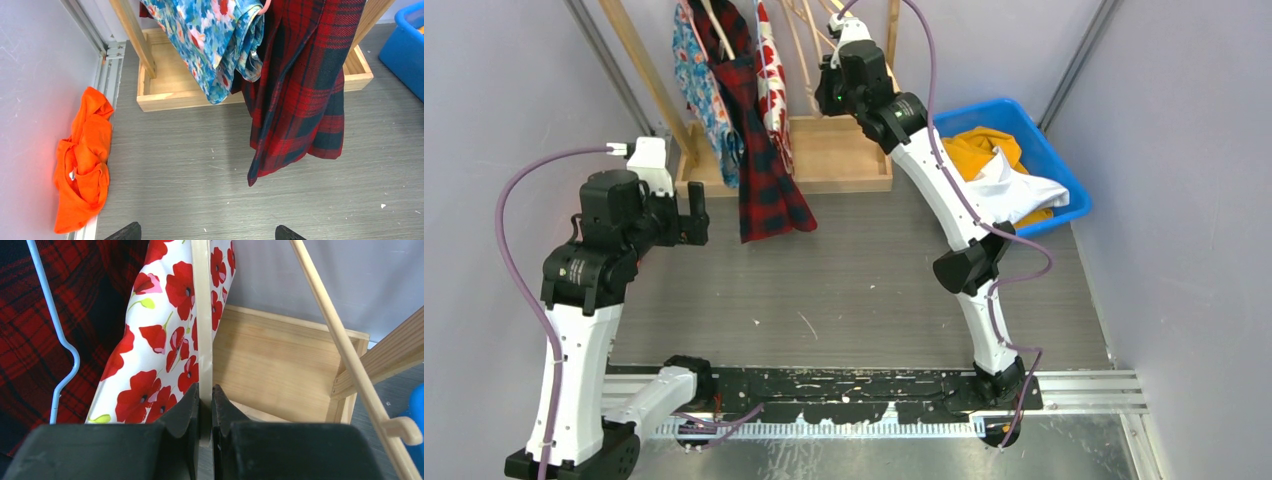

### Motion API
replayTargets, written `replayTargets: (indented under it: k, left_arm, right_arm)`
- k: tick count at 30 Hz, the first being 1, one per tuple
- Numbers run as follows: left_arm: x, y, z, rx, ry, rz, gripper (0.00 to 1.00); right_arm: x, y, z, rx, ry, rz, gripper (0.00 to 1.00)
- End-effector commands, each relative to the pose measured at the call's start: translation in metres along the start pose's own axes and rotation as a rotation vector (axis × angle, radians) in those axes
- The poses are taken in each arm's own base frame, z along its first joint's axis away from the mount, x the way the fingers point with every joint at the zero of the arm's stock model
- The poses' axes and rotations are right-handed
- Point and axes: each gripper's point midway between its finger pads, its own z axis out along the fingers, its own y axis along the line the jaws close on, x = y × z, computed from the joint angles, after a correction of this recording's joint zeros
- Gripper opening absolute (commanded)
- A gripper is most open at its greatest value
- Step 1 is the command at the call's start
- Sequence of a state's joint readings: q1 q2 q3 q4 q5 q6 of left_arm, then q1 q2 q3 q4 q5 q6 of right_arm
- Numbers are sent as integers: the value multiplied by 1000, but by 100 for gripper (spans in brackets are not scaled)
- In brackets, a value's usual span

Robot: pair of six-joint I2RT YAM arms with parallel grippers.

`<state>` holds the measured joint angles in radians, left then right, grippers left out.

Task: Remove the skirt from the hanger
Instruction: Place the hanger on the clothesline.

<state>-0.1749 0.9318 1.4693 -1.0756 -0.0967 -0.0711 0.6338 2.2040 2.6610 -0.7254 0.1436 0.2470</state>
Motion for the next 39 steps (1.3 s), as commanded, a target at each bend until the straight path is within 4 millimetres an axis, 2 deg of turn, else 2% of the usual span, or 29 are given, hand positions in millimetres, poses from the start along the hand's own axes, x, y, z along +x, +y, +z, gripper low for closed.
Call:
replayTargets:
  k: [1,4,13,16,20,21,22,27,30,33,39]
  left_arm:
    - [-3,4,-4,-20,-18,-5,99]
    - [-2,4,-4,-25,-15,-5,99]
    - [0,4,-3,-23,-13,-4,99]
    - [1,4,-3,-24,-13,-2,99]
    - [-1,4,-3,-24,-19,-3,99]
    - [-1,4,-3,-25,-19,-3,99]
    - [-1,4,-4,-25,-19,-3,100]
    - [-2,4,-4,-22,-21,0,99]
    - [-3,5,-5,-25,-23,-1,99]
    - [-2,5,-7,-24,-21,-2,99]
    - [0,7,-10,-34,-11,-4,99]
  right_arm:
    - [-39,9,-12,-50,-117,46,1]
    - [-31,5,-14,-38,-85,35,1]
    - [-41,10,-27,-61,-98,39,1]
    - [-34,9,-26,-58,-78,34,1]
    - [-44,9,-31,-54,-105,31,1]
    - [-57,12,-39,-66,-138,36,1]
    - [-61,13,-41,-72,-150,38,1]
    - [-66,17,-44,-84,-162,48,1]
    - [-77,21,-46,-99,-198,45,1]
    - [-83,26,-43,-120,-228,49,2]
    - [-81,37,-30,-176,-236,54,5]
